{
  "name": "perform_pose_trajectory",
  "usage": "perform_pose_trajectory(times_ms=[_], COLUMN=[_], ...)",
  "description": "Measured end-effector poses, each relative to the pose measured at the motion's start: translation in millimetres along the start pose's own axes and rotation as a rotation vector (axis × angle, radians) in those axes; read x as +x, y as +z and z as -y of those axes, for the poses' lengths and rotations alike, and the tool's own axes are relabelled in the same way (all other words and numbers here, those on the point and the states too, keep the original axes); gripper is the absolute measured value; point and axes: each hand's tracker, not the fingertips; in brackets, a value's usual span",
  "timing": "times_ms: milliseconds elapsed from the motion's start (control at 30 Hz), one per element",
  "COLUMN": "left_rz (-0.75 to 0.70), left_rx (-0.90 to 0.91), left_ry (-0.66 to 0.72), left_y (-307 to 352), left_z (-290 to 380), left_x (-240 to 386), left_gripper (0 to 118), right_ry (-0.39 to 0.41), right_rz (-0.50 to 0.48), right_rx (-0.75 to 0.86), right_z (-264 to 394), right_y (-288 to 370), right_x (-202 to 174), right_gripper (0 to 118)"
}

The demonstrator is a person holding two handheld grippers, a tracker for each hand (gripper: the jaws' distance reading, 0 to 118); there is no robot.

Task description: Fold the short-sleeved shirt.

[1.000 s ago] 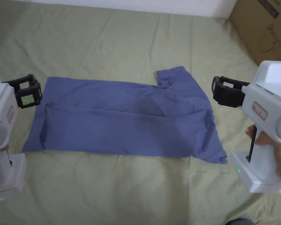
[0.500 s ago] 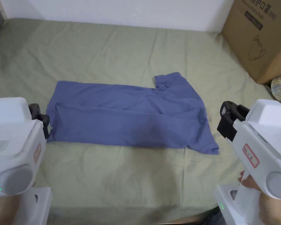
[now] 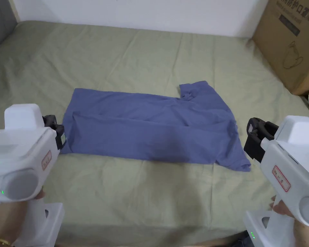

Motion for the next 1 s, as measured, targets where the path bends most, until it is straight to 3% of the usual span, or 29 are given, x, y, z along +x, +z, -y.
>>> perform_pose_trajectory(times_ms=[67, 100, 133, 233, 267, 533, 733, 800, 833, 900, 1000], left_rz=[-0.018, -0.039, -0.032, -0.017, -0.021, -0.124, -0.134, -0.105, -0.081, -0.096, -0.089], left_rx=[-0.08, -0.119, -0.164, -0.294, -0.358, -0.664, -0.765, -0.804, -0.809, -0.779, -0.773], left_ry=[0.057, 0.061, 0.057, 0.07, 0.062, -0.029, 0.007, -0.004, 0.014, 0.061, -0.009], left_y=[-23, -34, -49, -92, -108, -209, -241, -243, -242, -238, -236], left_z=[-11, -15, -20, -26, -28, -1, 26, 32, 34, 31, 28], left_x=[-7, -10, -14, -23, -27, -42, -39, -36, -34, -29, -26], left_gripper=[19, 38, 67, 117, 118, 117, 100, 74, 43, 8, 0], right_ry=[0.002, 0.006, 0.01, 0.007, 0.006, 0.015, 0.035, 0.037, 0.034, 0.027, -0.021], right_rz=[-0.002, -0.002, -0.001, -0.009, -0.008, 0.002, 0.031, 0.042, 0.048, 0.052, 0.039], right_rx=[-0.006, -0.01, -0.014, -0.038, -0.044, -0.12, -0.174, -0.183, -0.186, -0.189, -0.209], right_z=[-1, -1, -2, -2, -1, 11, 17, 17, 17, 15, 9], right_y=[-6, -10, -12, -24, -25, -53, -72, -78, -80, -85, -97], right_x=[-2, -2, -6, -8, -9, -12, -5, -2, -1, 3, 9], right_gripper=[0, 0, 0, 0, 0, 0, 0, 0, 0, 0, 0])
